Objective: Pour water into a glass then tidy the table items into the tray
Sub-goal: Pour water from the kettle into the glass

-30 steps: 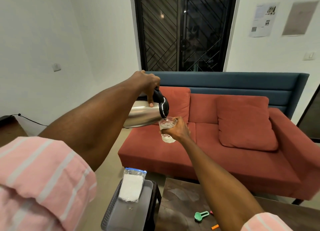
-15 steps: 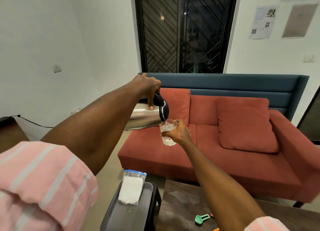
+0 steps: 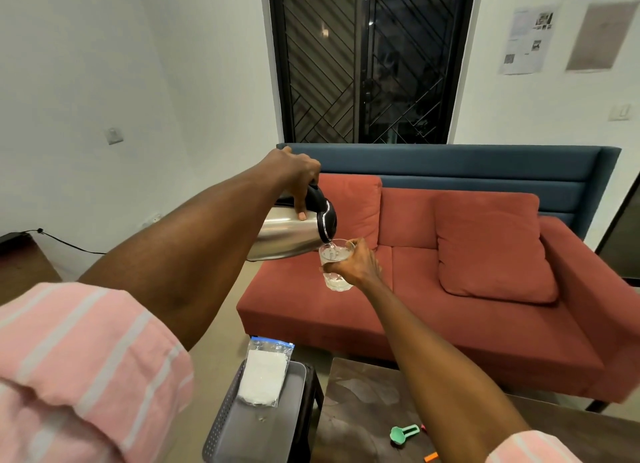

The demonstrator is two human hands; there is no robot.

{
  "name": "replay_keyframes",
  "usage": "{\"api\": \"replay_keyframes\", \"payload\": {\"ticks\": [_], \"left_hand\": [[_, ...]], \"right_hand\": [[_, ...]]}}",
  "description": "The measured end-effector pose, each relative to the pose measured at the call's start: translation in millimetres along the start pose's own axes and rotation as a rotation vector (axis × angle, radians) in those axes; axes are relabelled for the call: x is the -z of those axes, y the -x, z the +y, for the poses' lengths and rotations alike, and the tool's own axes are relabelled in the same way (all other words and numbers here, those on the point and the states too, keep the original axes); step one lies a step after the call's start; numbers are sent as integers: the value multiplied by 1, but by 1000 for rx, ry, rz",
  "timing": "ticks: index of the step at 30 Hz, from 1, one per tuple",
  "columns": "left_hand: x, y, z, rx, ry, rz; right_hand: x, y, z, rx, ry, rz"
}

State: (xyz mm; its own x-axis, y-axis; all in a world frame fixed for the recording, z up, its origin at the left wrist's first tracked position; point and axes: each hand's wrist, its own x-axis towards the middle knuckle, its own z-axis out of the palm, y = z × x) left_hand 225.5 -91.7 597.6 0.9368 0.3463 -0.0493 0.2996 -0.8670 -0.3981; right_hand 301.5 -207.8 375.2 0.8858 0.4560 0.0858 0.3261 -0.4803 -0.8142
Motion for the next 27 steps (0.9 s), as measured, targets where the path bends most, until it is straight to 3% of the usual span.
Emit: {"api": "replay_keyframes", "payload": {"ticks": [27], "left_hand": [[-3, 2, -15, 27, 65, -14]], "right_hand": [[1, 3, -6, 12, 4, 16]]}}
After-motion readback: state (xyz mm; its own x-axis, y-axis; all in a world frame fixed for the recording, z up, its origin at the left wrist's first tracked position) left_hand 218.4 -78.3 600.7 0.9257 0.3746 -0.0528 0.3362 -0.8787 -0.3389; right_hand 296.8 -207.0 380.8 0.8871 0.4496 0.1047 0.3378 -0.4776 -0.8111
